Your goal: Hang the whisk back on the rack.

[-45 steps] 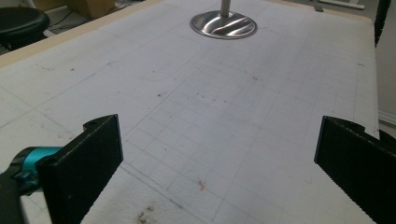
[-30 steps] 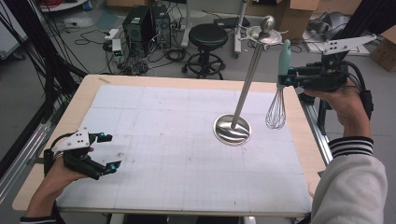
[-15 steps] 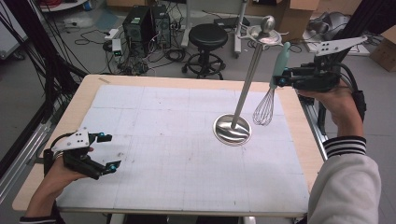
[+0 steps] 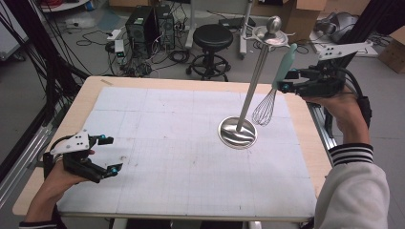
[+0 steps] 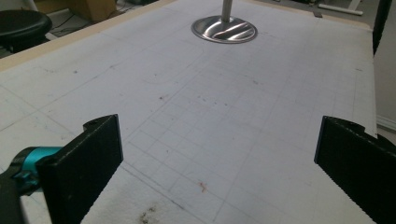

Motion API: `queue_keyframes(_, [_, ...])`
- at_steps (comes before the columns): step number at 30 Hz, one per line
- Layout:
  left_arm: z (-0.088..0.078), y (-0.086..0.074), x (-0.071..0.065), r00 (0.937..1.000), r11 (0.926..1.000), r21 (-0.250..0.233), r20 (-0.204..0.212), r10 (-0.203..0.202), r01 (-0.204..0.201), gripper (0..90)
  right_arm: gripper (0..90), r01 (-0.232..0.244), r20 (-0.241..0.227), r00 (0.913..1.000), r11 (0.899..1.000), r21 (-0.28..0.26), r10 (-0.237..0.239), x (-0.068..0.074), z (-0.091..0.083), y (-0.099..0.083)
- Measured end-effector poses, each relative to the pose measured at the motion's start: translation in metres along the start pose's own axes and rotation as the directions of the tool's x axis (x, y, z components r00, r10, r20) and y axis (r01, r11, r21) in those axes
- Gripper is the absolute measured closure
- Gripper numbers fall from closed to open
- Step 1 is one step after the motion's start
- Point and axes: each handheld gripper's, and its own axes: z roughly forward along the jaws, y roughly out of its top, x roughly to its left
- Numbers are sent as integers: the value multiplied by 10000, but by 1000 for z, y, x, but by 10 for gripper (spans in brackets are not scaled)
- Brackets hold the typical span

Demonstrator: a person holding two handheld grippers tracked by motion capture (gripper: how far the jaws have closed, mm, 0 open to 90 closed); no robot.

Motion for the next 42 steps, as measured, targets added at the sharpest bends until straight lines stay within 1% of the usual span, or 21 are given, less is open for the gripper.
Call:
queue_keyframes(3, [-1,0,0,10000,10000,-49,-7,-1,1,17,365,-182,227,9996,9997,-141,185,2,-4,-9])
queue_keyframes(5, [-1,0,0,10000,10000,-38,-50,-4,3,17,307,-317,521,9982,9994,100,311,6,-7,-15])
queue_keyframes(7, [0,0,-1,10000,10000,-43,-24,9,-9,17,276,-389,508,9980,9992,29,387,9,-9,-22])
queue_keyframes(8, [-1,1,-2,10000,10000,-17,-43,22,-22,17,252,-481,613,9970,9988,-51,483,12,-11,-26])
queue_keyframes(9, [-1,1,-2,10000,10000,-15,-48,19,-19,17,204,-670,769,9949,9977,123,659,14,-13,-29])
queue_keyframes(11, [0,1,-2,10000,10000,-6,-73,11,-11,17,165,-797,1334,9886,9941,737,694,18,-15,-34])
queue_keyframes(12, [0,0,-2,10000,10000,10,-81,16,-16,17,142,-800,1504,9864,9927,907,657,20,-17,-35])
queue_keyframes(14, [0,0,-1,10000,10000,36,-86,37,-37,17,109,-830,1661,9839,9917,986,658,27,-21,-36])
queue_keyframes(16, [-1,0,-1,9999,10000,33,-115,11,-11,17,99,-644,1587,9861,9937,921,492,34,-27,-35])
queue_keyframes(19, [-2,1,-1,9999,10000,-55,-128,36,-36,17,95,-575,1666,9851,9944,887,420,44,-33,-35])
queue_keyframes(22, [-3,2,-1,10000,9999,-151,-89,-10,9,17,5,-510,1705,9847,9943,938,344,55,-36,-35])
queue_keyframes(23, [-3,3,-1,10000,9998,-176,-83,-12,10,17,5,-345,1710,9851,9947,968,175,58,-38,-35])
queue_keyframes(25, [-3,3,-2,10000,9998,-192,-70,-5,3,17,5,-313,1695,9854,9957,869,162,65,-41,-35])
queue_keyframes(26, [-3,3,-2,10000,9998,-200,-40,45,-46,17,5,-246,1619,9867,9981,570,151,68,-43,-36])
queue_keyframes(27, [-4,4,-2,10000,9997,-228,-46,67,-68,17,5,-424,1485,9882,9987,277,379,71,-44,-38])
queue_keyframes(28, [-4,4,-1,9999,9997,-225,-38,123,-124,17,5,-467,1381,9894,9988,152,442,73,-46,-40])
queue_keyframes(30, [-4,4,-2,10000,9996,-266,-9,52,-52,17,5,-478,1488,9878,9988,106,457,77,-47,-47])
queue_keyframes(33, [-5,5,-2,10000,9994,-338,-15,43,-43,17,5,-589,1459,9875,9982,-64,592,83,-47,-59])
queue_keyframes(35, [-6,5,-2,10000,9993,-370,-26,54,-55,17,5,-540,1479,9874,9984,-159,558,88,-46,-66])
queue_keyframes(38, [-6,5,-2,10000,9993,-377,4,76,-76,17,5,-551,1508,9867,9977,-386,603,95,-43,-79])
queue_keyframes(42, [-6,5,-3,10000,9992,-407,-1,48,-48,17,4,-421,1543,9868,9977,-536,499,105,-36,-95])
